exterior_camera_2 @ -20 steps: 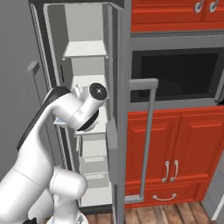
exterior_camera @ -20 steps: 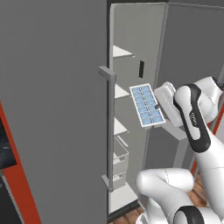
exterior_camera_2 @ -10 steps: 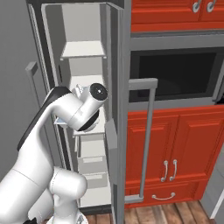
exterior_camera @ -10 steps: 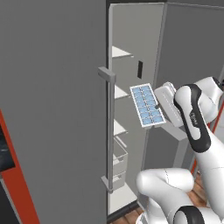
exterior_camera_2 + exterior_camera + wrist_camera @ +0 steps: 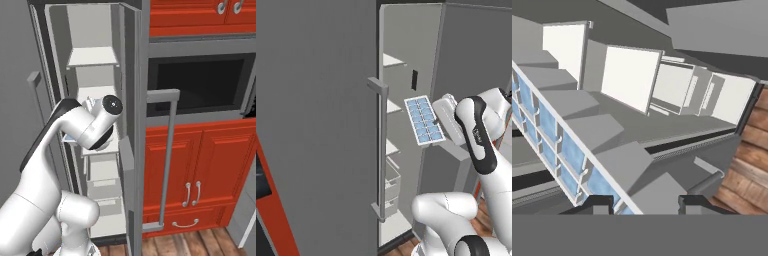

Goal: The ice cube tray has been filled with water. Take the tray and place it in the freezer to make ice. Close the freezer door after placing the tray.

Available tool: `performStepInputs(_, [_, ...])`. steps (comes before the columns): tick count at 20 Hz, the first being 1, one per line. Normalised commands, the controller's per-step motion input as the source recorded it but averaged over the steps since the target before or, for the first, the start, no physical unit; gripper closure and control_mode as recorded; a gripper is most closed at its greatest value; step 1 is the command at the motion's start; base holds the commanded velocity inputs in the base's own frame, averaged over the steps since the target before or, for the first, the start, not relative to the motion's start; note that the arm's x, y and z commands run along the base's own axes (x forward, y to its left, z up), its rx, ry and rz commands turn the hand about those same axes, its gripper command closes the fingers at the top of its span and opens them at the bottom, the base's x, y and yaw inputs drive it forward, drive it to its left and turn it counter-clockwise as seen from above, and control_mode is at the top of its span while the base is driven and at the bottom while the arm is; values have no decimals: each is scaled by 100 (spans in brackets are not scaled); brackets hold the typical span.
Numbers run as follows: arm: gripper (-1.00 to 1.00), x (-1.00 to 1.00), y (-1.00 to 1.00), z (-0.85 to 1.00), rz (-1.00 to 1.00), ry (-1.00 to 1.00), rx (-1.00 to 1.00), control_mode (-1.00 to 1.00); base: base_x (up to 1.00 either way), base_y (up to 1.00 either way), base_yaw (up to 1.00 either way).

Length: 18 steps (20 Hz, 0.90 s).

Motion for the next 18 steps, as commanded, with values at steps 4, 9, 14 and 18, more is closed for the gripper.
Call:
performStepInputs(4, [100,0,0,0,0,0,0,100,76,23,-6])
performStepInputs(9, [100,0,0,0,0,0,0,100,60,17,-5])
performStepInputs(14, [100,13,5,0,0,0,0,-100,14,4,0])
performStepInputs(18, [100,5,9,0,0,0,0,-100,0,0,0])
